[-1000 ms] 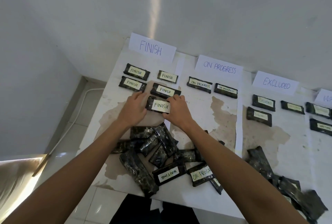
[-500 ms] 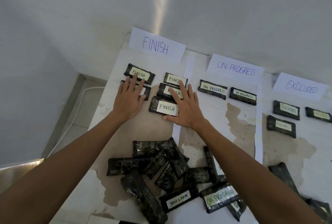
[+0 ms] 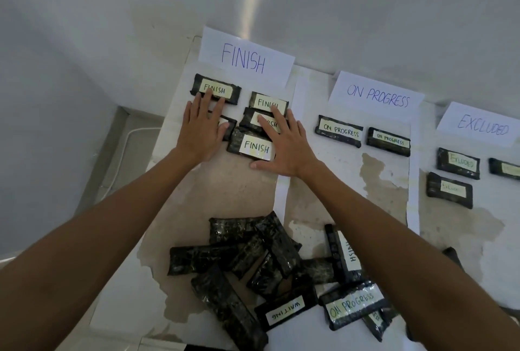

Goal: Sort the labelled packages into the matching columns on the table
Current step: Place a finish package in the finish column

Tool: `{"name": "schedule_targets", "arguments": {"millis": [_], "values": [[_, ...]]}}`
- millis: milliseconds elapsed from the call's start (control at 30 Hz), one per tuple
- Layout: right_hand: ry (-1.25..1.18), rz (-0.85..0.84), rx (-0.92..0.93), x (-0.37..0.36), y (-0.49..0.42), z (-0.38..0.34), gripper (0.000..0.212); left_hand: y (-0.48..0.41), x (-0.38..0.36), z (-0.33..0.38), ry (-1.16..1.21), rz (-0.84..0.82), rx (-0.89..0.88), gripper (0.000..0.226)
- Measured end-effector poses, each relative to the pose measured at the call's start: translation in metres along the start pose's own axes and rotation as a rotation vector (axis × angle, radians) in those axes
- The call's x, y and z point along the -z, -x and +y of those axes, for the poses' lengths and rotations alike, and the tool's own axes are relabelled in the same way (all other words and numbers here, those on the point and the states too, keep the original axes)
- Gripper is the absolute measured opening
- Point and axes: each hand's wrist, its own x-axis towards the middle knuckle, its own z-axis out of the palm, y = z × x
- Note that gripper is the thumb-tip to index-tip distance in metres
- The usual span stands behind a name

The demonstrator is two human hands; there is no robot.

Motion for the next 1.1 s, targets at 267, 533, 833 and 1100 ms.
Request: {"name": "schedule_targets", "arguments": {"millis": [267, 533, 833, 1100], "values": [[-0.174, 0.023, 0.025, 0.024, 0.039, -0.016, 0.088, 0.043, 0.013, 0.020, 0.049, 0.033, -0.062, 0.060], [-0.375, -0.168, -0.128, 0.043, 0.118, -0.058, 0.054, 0.119, 0.005, 0.048, 0.221, -0.052, -0.060, 0.052], [-0.168, -0.133, -0.196, 0.017, 0.153, -0.078, 0.042, 0.161, 0.006, 0.067, 0.315, -0.127, -0.039, 0.049], [-0.643, -0.209, -0.190, 0.044, 0.164, -0.050, 0.019, 0.176, 0.026, 0.093, 0.538, -0.345, -0.111, 0.052]]}}
